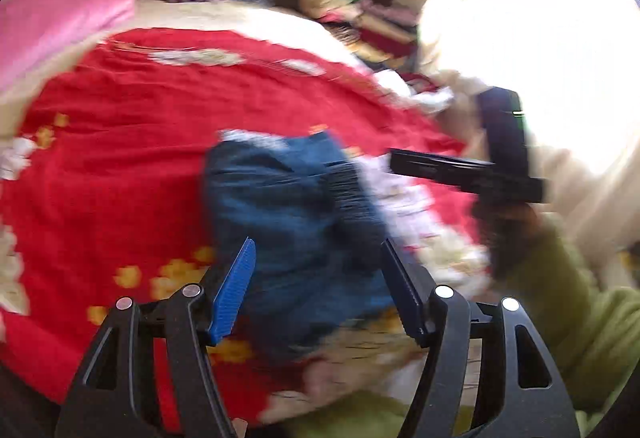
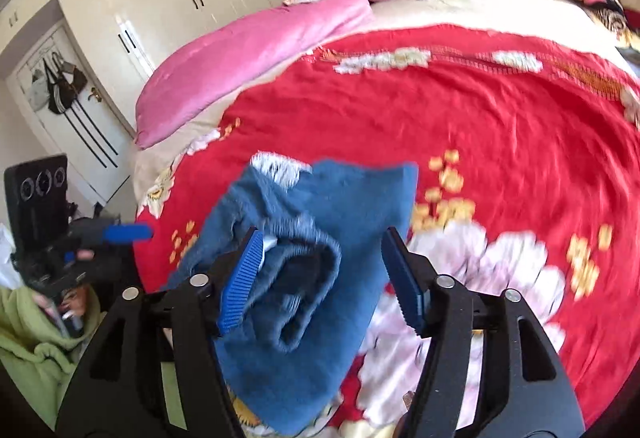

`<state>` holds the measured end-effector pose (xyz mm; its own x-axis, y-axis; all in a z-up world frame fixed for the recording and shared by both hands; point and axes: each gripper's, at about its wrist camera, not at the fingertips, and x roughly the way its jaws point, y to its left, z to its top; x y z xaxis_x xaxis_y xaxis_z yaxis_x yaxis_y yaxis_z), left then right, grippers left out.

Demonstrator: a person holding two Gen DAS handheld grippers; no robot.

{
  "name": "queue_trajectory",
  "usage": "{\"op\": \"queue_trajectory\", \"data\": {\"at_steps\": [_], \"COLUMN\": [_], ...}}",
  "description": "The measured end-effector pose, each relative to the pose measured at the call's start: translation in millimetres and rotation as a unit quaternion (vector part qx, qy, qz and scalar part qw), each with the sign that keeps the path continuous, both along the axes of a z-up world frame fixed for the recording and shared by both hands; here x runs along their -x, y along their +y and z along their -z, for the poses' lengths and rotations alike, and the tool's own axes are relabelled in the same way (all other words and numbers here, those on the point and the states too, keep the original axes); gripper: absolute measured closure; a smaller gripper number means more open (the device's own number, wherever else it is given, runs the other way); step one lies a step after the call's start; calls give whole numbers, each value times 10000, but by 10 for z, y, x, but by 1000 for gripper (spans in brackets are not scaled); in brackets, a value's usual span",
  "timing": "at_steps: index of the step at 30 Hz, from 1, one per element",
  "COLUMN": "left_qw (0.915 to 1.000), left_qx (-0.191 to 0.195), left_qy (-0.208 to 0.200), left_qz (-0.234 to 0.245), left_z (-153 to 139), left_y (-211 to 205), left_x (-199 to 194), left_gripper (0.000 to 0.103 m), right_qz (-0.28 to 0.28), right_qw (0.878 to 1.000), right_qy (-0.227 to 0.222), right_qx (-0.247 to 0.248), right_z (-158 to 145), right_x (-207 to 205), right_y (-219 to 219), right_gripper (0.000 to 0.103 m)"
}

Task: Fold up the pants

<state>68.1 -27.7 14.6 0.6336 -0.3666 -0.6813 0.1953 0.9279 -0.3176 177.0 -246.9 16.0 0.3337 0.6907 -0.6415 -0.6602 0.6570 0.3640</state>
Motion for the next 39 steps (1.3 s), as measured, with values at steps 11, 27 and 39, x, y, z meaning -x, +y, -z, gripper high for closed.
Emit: {"op": "queue_trajectory", "data": {"at_steps": [11,27,39], "left_qw": [9939,9937,9932], "left_qx": [-1036,-1046,-1100], "left_qy": [368,390,376], "left_qz": [27,-51,-43], "left_z": [311,379,377], "left_y": [-205,-207,-224], "left_x": [-158,-98,-73], "left_gripper": [70,70,69], "right_qz": [-279,-387,-257], "right_qw": [9971,9971,9962], "right_qy": [470,370,-508], "right_qx": [521,548,655], "right_z": [320,409,-88], "right_x": [-13,-1,87], "right_y": [505,590,630], "right_gripper": [22,51,39]}}
